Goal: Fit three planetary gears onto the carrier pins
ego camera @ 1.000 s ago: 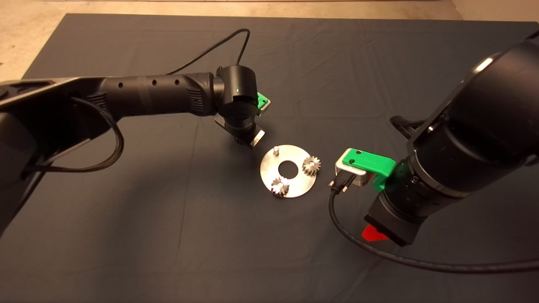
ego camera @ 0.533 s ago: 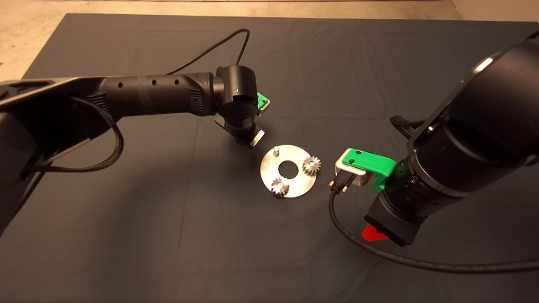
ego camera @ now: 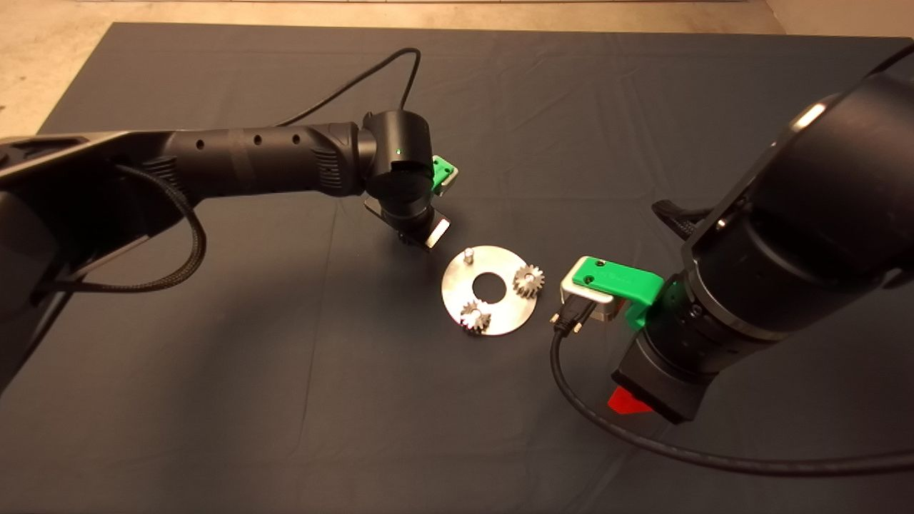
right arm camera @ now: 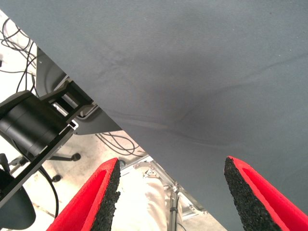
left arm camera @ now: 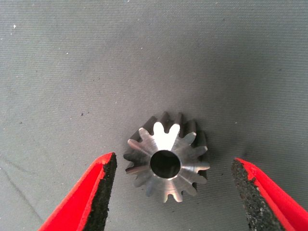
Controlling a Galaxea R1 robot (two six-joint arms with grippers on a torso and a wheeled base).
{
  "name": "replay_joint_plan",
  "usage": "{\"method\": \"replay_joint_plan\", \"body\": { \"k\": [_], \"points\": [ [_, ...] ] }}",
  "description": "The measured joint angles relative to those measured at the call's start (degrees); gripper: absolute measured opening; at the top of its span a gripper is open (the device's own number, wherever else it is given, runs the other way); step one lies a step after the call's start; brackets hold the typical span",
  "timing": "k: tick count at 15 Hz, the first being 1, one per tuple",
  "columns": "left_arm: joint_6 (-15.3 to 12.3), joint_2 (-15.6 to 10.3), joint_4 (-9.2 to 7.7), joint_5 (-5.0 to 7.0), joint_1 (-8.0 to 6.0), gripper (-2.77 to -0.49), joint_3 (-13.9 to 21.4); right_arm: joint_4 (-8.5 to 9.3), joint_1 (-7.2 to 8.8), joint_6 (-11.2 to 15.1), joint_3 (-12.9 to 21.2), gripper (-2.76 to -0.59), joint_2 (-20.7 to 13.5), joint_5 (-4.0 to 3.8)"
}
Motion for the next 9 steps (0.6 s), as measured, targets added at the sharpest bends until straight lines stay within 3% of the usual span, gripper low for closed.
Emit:
{"method": "replay_joint_plan", "body": {
  "k": [9],
  "points": [
    [-0.01, -0.32, -0.02, -0.23, -0.02, -1.9, 0.0, 0.02, 0.0, 0.0, 0.0, -1.76, 0.0, -0.02]
  ]
}}
